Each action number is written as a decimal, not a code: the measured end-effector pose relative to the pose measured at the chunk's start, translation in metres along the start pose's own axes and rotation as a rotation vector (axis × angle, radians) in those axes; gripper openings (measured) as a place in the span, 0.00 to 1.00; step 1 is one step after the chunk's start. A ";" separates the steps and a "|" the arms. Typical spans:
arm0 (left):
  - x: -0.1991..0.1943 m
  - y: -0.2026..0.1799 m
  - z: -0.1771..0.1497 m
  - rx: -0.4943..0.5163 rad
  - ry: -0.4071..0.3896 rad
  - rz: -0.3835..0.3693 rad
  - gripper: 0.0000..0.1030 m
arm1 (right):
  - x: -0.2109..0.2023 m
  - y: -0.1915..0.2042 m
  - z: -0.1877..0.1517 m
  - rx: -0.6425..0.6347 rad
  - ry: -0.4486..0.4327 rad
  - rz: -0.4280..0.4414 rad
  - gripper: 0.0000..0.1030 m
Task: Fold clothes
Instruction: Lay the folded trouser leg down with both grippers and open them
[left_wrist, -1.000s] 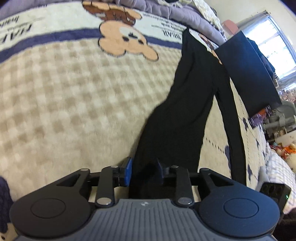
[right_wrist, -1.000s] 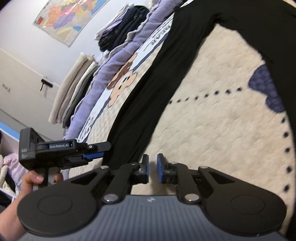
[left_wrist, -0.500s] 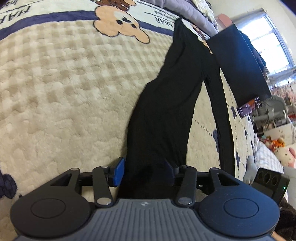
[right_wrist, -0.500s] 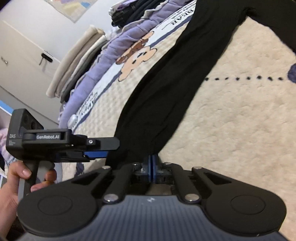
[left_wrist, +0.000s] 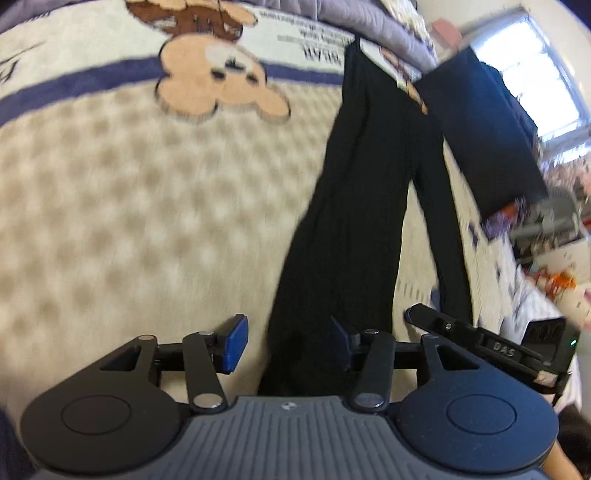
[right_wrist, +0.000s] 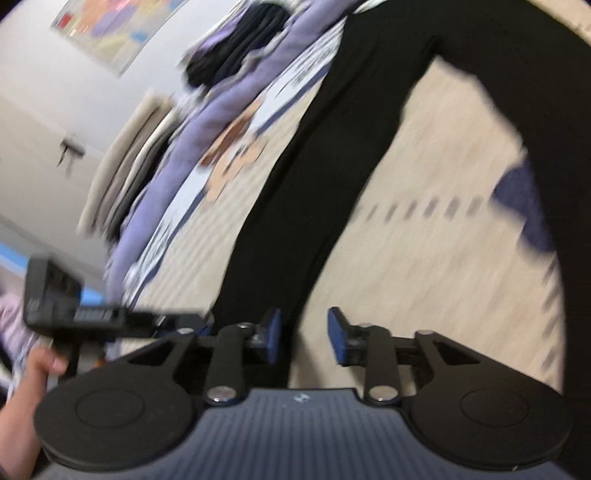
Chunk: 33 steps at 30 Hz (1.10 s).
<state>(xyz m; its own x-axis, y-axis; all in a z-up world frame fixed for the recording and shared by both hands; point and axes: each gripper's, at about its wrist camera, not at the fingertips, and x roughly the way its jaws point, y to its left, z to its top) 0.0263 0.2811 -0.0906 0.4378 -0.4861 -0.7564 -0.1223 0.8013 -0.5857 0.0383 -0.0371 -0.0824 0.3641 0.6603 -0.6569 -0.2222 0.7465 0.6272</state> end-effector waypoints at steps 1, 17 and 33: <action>0.003 -0.002 0.006 -0.002 -0.006 -0.006 0.48 | 0.003 -0.006 0.013 0.014 -0.020 -0.023 0.36; 0.117 -0.027 0.165 0.024 -0.077 -0.214 0.48 | 0.041 -0.067 0.088 0.108 -0.150 0.087 0.35; 0.157 -0.038 0.196 0.090 -0.131 -0.232 0.00 | 0.064 -0.095 0.129 0.228 -0.270 0.165 0.33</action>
<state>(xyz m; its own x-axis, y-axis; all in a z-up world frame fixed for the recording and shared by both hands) 0.2744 0.2426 -0.1303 0.5568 -0.6154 -0.5579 0.0712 0.7046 -0.7060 0.1997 -0.0765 -0.1302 0.5717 0.7017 -0.4252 -0.1021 0.5750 0.8117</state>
